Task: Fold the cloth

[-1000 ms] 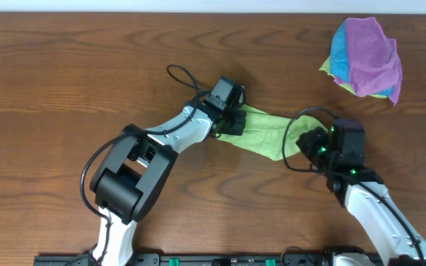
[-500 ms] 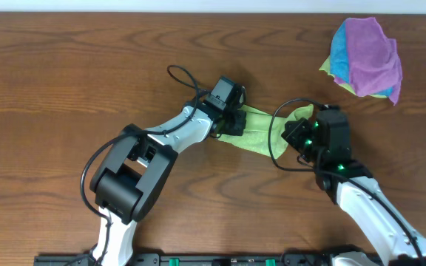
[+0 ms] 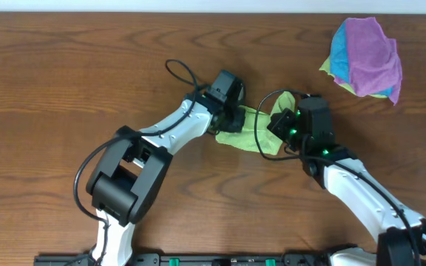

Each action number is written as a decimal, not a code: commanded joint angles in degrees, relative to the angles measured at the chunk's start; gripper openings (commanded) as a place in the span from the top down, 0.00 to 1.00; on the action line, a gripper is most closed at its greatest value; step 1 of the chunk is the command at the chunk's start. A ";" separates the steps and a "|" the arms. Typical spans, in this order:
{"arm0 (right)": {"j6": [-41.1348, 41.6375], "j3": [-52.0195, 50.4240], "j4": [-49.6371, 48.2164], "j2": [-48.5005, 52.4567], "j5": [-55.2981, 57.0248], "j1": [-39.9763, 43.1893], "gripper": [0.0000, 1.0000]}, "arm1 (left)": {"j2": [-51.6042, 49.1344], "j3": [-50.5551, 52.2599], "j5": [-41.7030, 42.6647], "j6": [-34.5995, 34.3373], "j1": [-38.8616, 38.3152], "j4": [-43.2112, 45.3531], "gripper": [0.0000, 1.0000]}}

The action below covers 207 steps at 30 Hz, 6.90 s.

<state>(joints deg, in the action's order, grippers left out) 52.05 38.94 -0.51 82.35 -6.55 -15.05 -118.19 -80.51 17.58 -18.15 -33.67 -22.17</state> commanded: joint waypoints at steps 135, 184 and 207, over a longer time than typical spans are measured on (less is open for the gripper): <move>-19.26 -7.17 53.40 -57.72 27.76 2.08 0.01 | 9.01 -4.72 4.13 -20.33 9.86 -20.02 0.61; -19.28 -7.17 53.37 -57.72 27.54 2.08 0.01 | 19.52 31.89 -1.84 -49.46 -0.07 26.05 0.05; -19.28 -7.17 53.37 -57.72 27.54 2.08 0.01 | 10.99 31.91 -1.57 -56.63 -0.52 35.50 0.05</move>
<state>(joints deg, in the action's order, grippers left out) 32.05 31.94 52.86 24.75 20.36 -13.72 -104.38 -49.28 16.51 -73.34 -33.89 14.04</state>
